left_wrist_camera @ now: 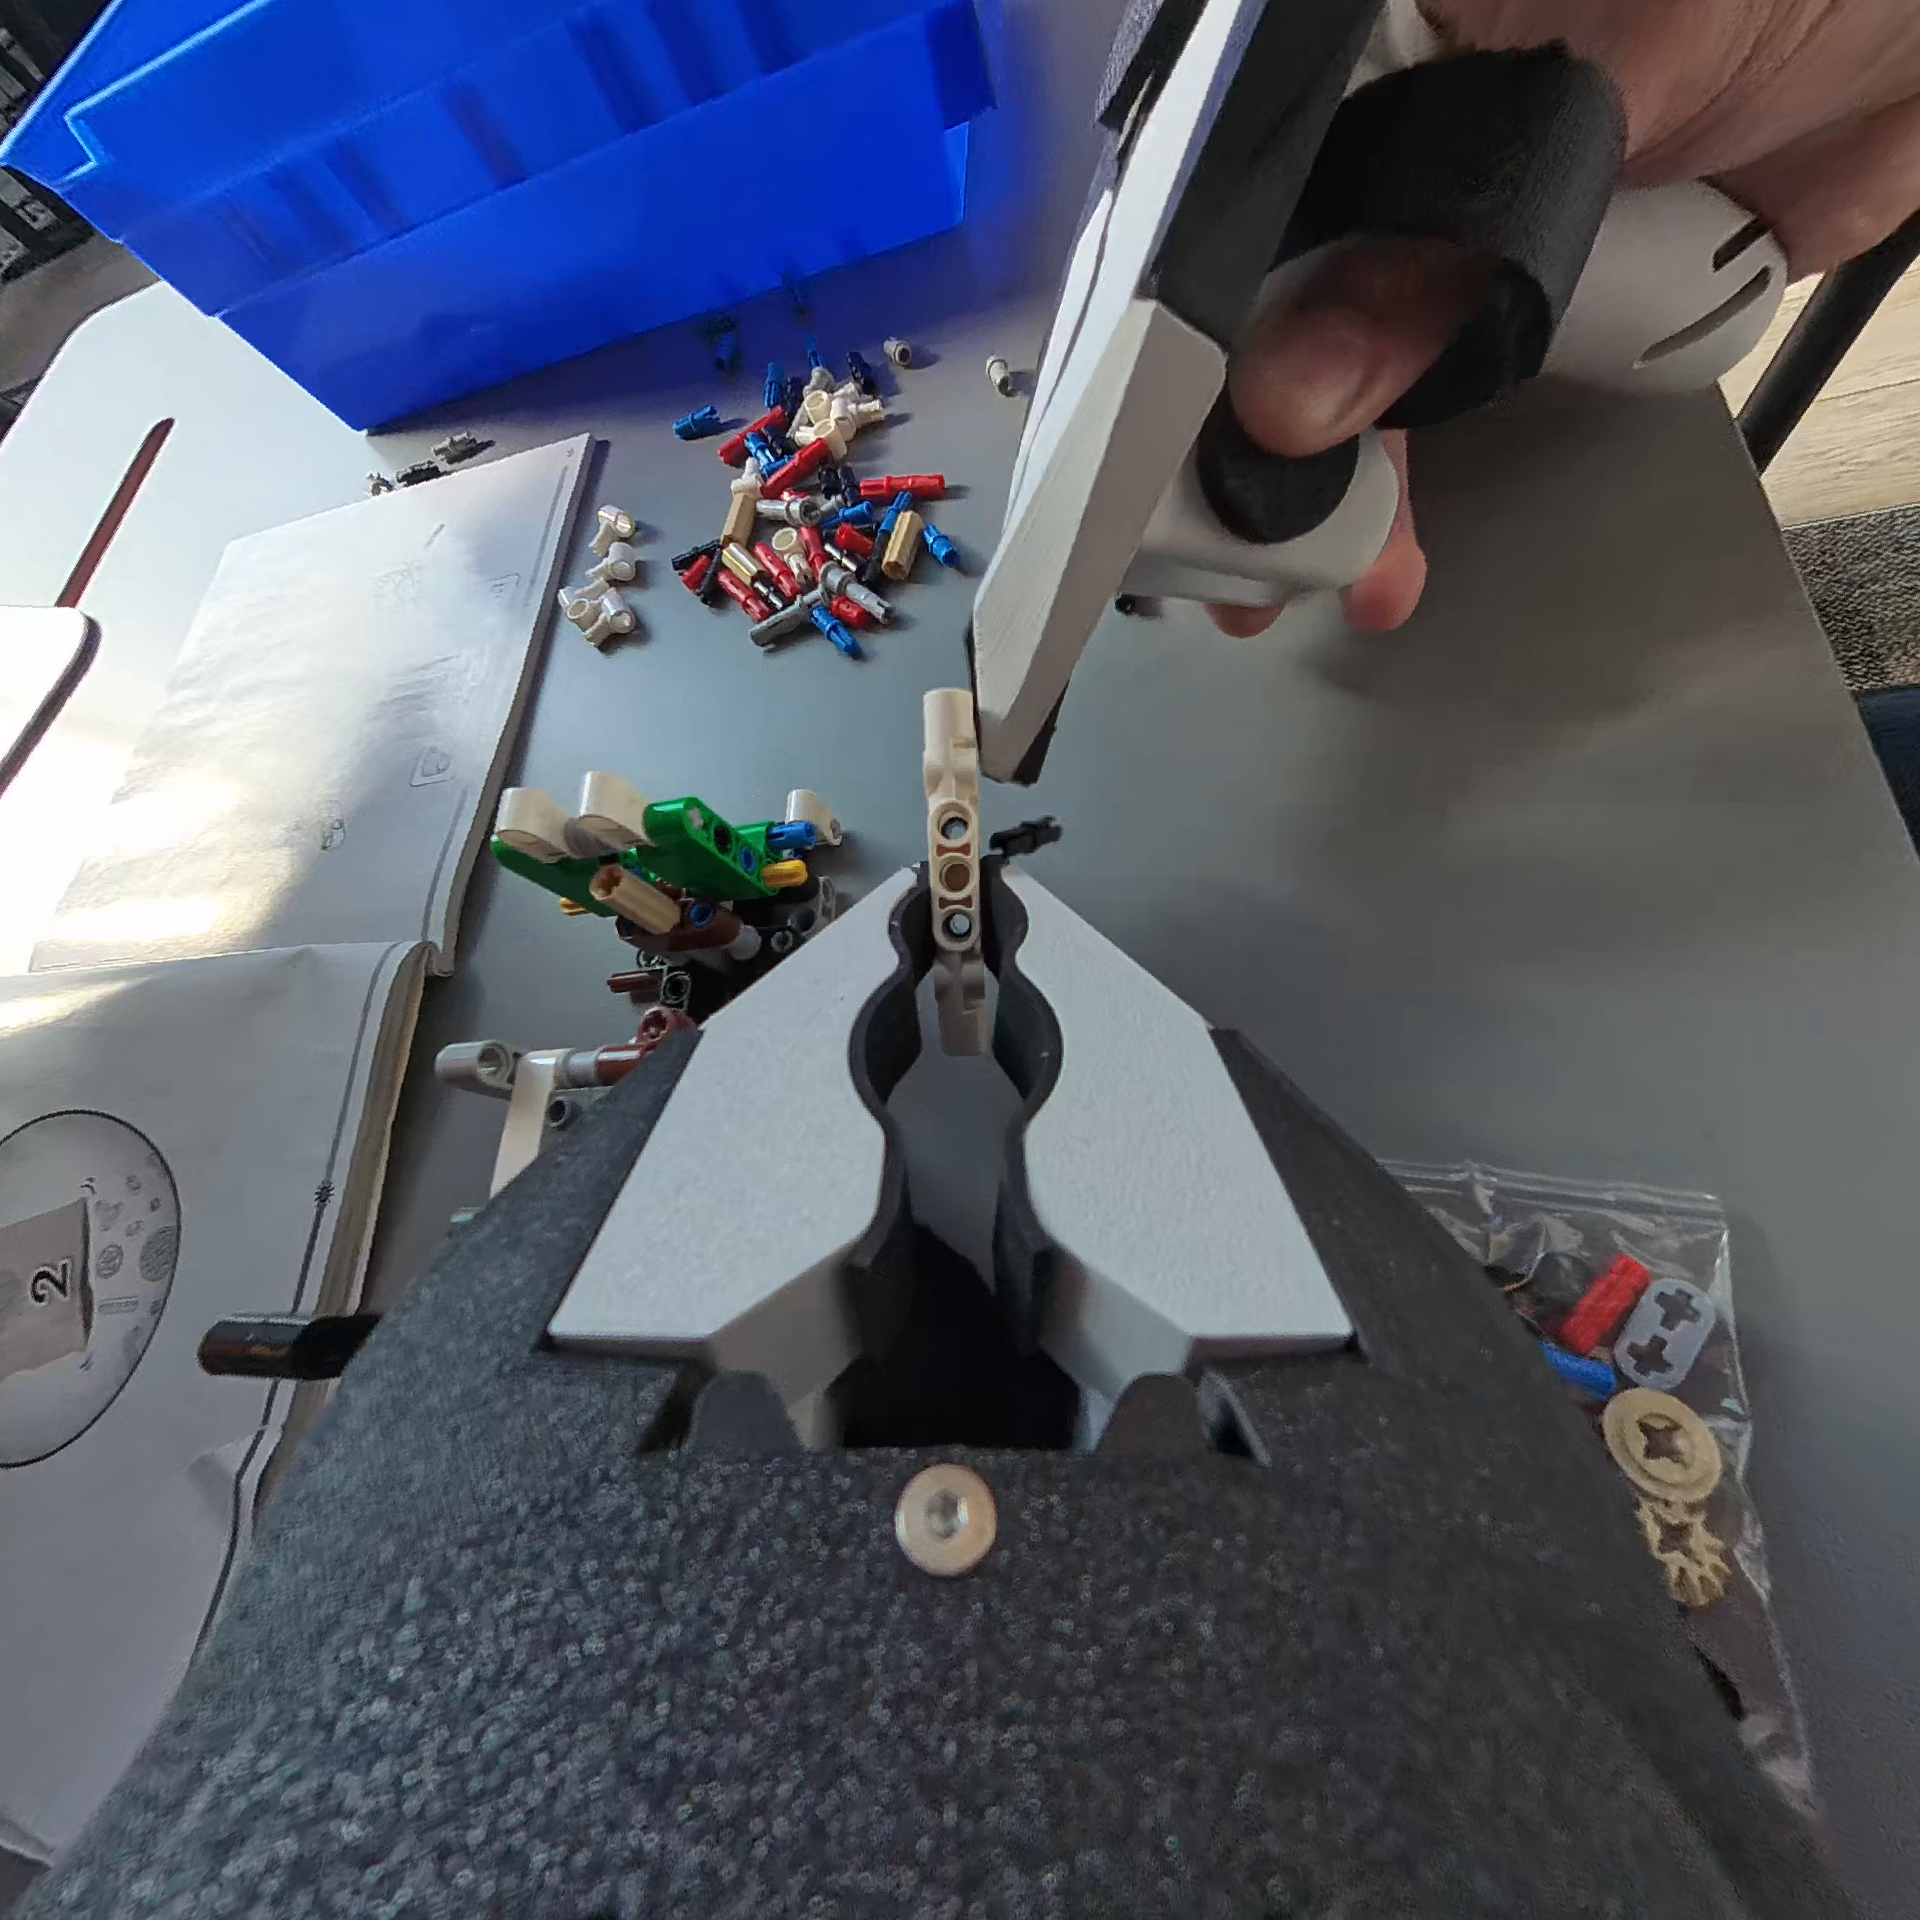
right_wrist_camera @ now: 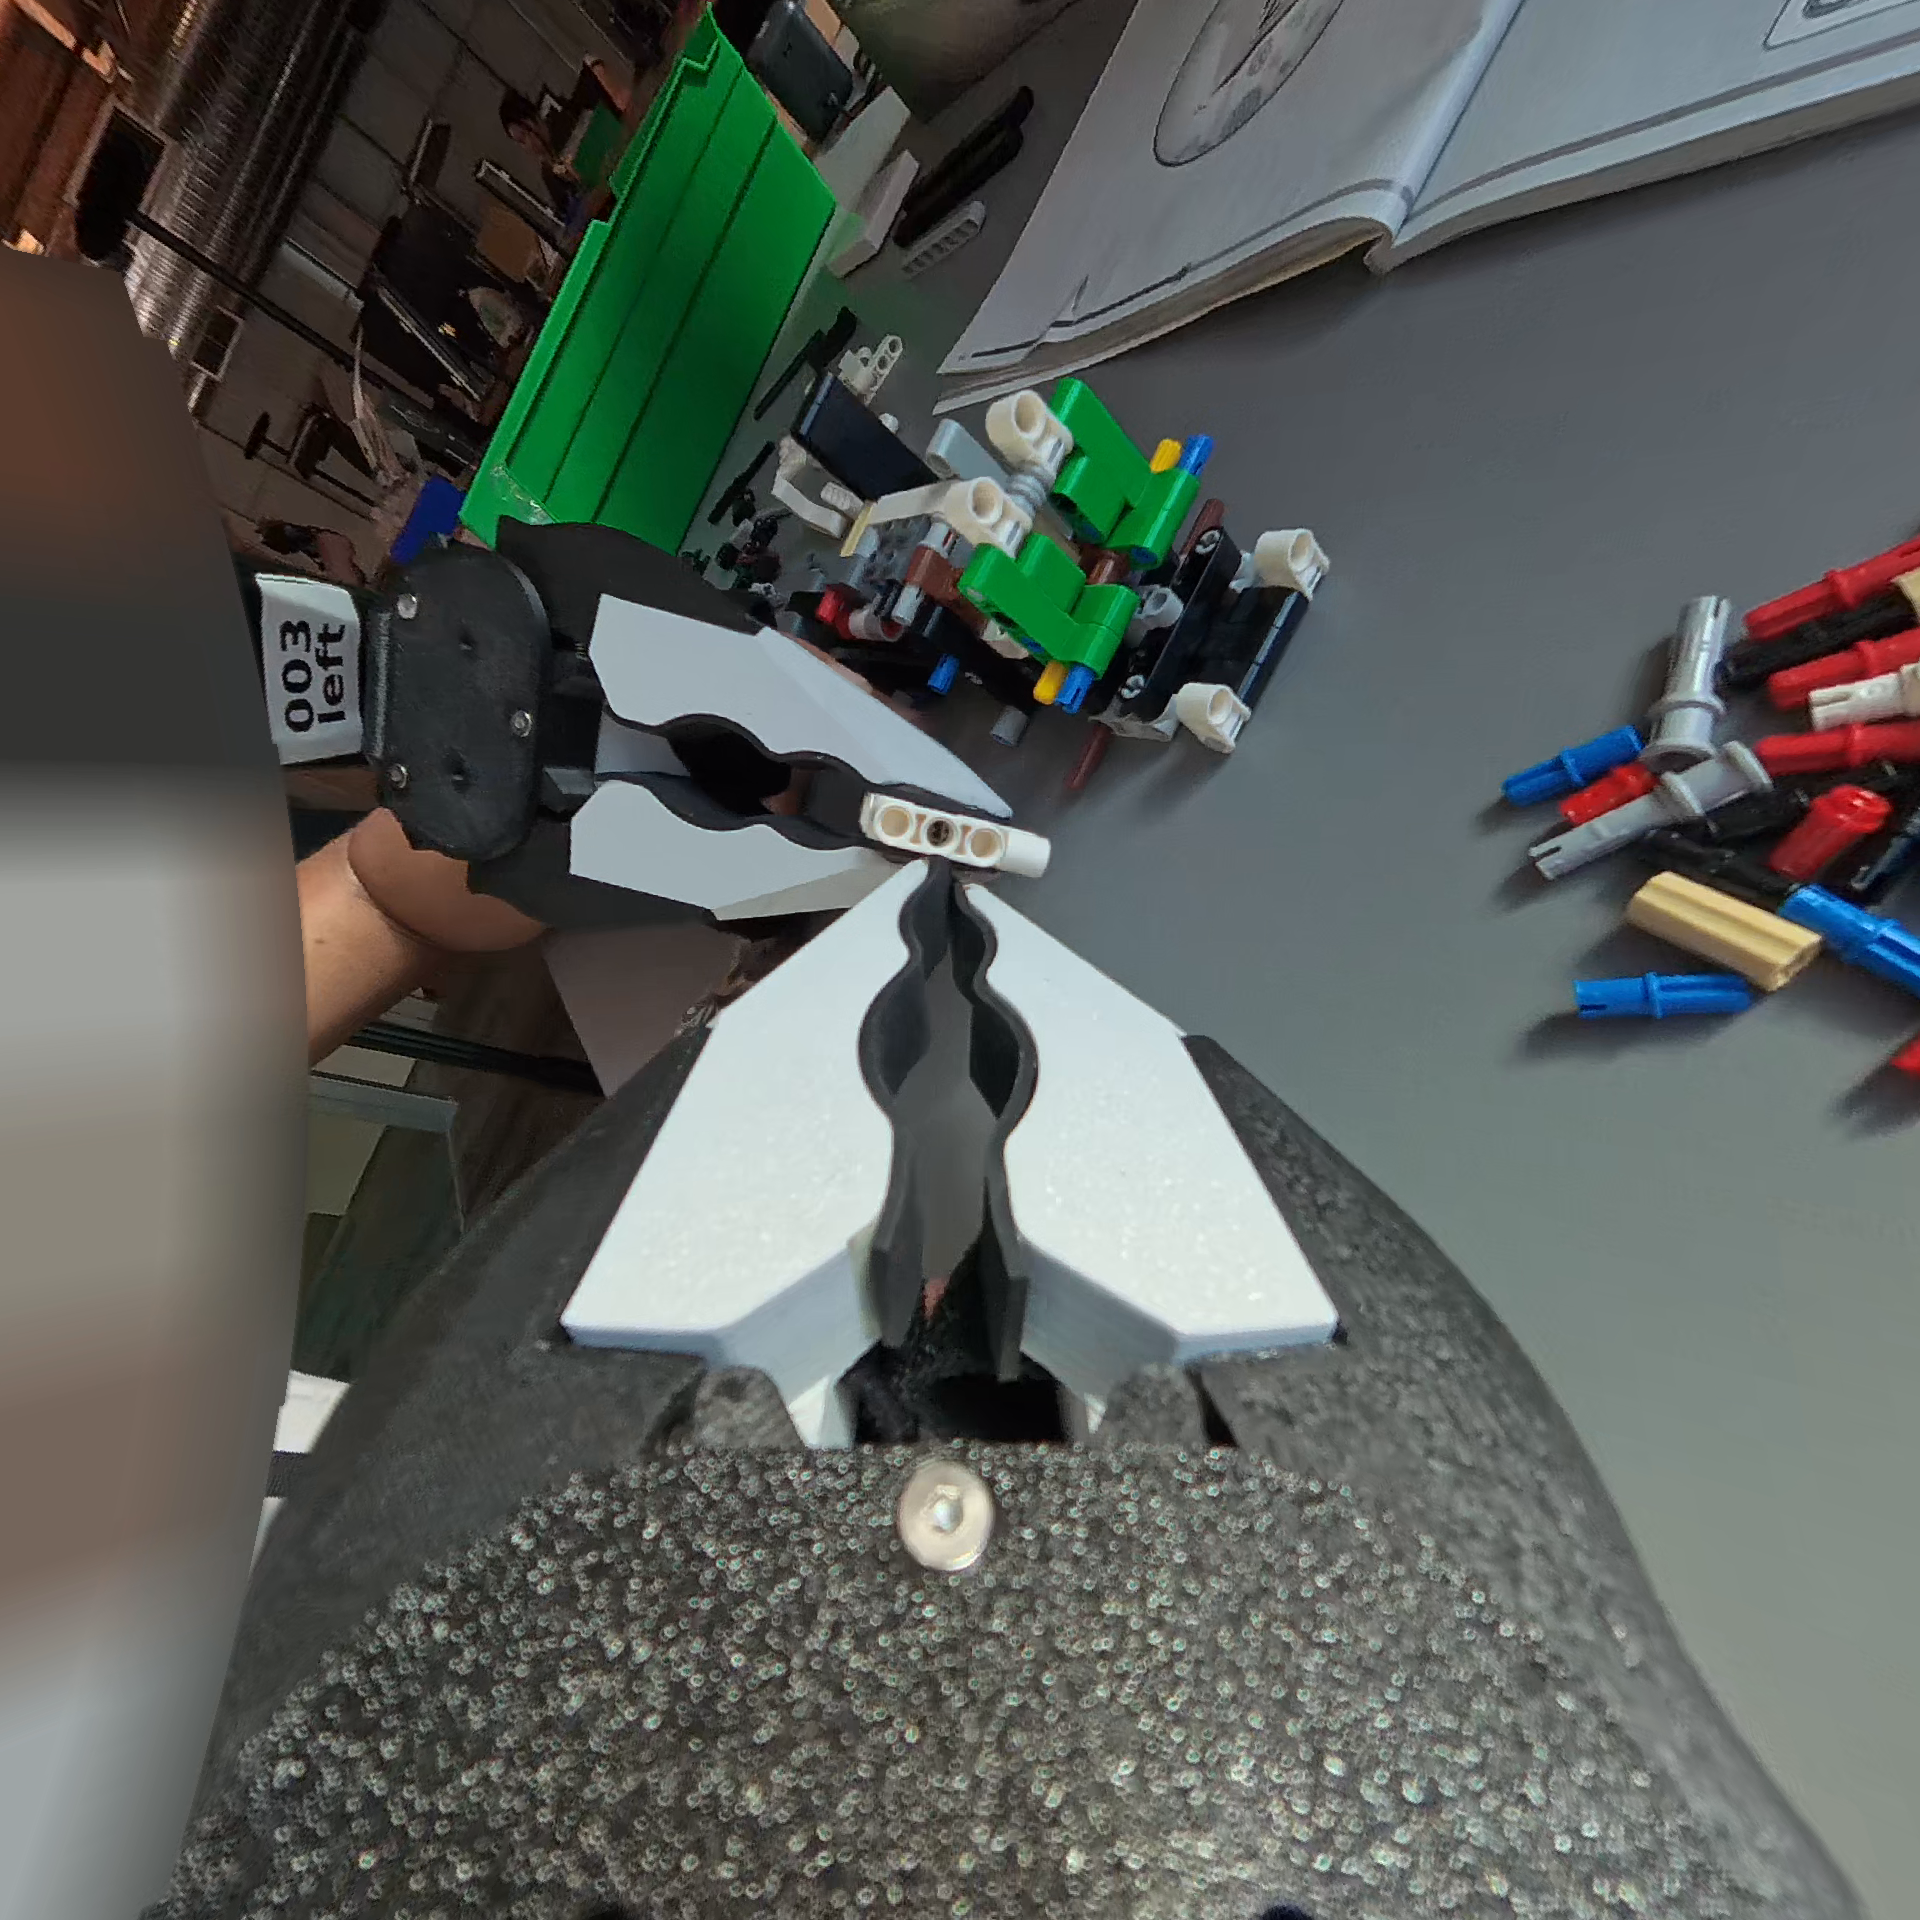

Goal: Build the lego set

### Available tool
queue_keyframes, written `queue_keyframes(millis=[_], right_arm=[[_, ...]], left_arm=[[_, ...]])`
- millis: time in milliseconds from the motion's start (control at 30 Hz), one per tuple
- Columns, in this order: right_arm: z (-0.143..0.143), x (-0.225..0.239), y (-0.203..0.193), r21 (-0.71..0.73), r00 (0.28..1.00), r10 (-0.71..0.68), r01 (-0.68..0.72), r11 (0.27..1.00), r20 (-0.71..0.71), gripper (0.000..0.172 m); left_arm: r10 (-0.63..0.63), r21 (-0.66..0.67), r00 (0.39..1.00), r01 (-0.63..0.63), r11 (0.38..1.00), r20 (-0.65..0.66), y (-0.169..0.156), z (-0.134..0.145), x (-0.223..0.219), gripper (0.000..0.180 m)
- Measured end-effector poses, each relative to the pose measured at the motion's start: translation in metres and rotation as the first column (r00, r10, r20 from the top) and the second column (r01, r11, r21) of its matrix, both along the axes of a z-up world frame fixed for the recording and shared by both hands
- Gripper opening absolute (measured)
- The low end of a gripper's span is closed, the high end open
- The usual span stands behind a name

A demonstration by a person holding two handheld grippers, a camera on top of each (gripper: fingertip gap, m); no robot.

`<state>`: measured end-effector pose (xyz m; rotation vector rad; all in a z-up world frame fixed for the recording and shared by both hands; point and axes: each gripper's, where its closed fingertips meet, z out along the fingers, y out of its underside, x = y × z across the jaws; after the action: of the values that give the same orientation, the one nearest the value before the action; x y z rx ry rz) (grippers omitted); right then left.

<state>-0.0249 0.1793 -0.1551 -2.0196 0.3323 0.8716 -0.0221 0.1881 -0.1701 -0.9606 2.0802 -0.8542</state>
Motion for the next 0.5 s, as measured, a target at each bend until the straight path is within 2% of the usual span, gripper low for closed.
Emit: queue_keyframes(millis=[33, 167, 300, 400, 500], right_arm=[[0.000, 0.001, 0.000, 0.002, 1.000, -0.009, 0.009, 1.000, 0.011, 0.000], [0.004, -0.001, 0.000, 0.056, 0.995, -0.030, 0.025, 0.998, 0.097, 0.000], [0.006, -0.002, -0.015, 0.106, 0.941, -0.027, -0.010, 0.994, 0.337, 0.003], [-0.005, -0.011, -0.026, 0.025, 0.853, 0.074, -0.101, 0.995, 0.516, 0.023], [-0.015, -0.023, -0.023, -0.018, 0.757, 0.150, -0.179, 0.984, 0.636, 0.029]], left_arm=[[0.007, 0.000, 1.000, -0.007, 1.000, 0.002, 0.001, 0.000, 0.001, 0.005], [0.070, -0.016, 0.997, -0.069, 0.997, 0.016, 0.010, 0.003, 0.005, 0.005], [0.087, -0.089, 0.996, -0.084, 0.993, 0.034, 0.014, 0.012, 0.006, 0.005], [0.093, -0.112, 0.995, -0.089, 0.990, 0.037, 0.015, 0.014, 0.006, 0.005], [0.075, -0.103, 0.996, -0.070, 0.992, 0.041, 0.012, 0.014, 0.005, 0.005]])
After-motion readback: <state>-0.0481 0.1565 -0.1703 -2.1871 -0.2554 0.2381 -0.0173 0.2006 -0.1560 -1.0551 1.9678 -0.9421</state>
